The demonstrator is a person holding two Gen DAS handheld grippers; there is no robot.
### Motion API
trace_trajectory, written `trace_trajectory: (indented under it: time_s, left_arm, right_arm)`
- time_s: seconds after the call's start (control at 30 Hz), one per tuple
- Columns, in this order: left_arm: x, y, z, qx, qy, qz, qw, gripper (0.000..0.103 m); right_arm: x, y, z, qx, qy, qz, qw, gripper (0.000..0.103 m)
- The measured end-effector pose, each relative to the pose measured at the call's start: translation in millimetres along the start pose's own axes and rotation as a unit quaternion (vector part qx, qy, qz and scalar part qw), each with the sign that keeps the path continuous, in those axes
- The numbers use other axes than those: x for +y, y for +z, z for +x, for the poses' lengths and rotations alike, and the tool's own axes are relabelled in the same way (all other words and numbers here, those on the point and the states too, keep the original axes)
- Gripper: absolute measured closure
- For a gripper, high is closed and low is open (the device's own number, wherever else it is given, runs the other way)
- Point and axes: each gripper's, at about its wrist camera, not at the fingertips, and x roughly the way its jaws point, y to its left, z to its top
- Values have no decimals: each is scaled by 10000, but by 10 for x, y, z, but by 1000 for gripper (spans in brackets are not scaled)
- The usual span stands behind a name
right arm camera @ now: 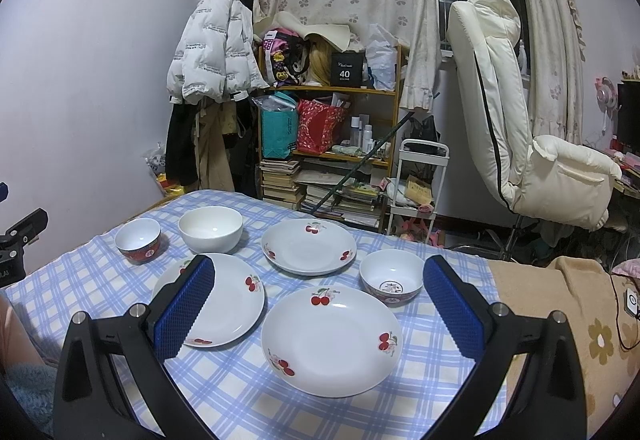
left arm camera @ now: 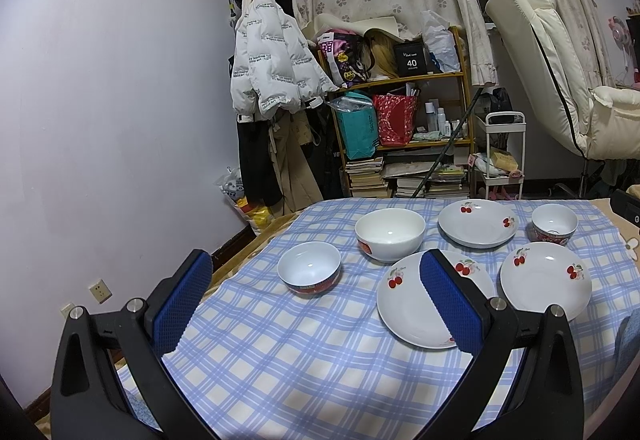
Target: Organize plates and bowls
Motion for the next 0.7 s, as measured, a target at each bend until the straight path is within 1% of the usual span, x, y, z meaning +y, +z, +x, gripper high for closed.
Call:
trace_trajectory:
  time_s: [0.7]
  left_arm:
    - [9,-9,0,-3,22,6,10000,1]
  right_arm:
    - [-2,0,4,8,0,-4,10000,0]
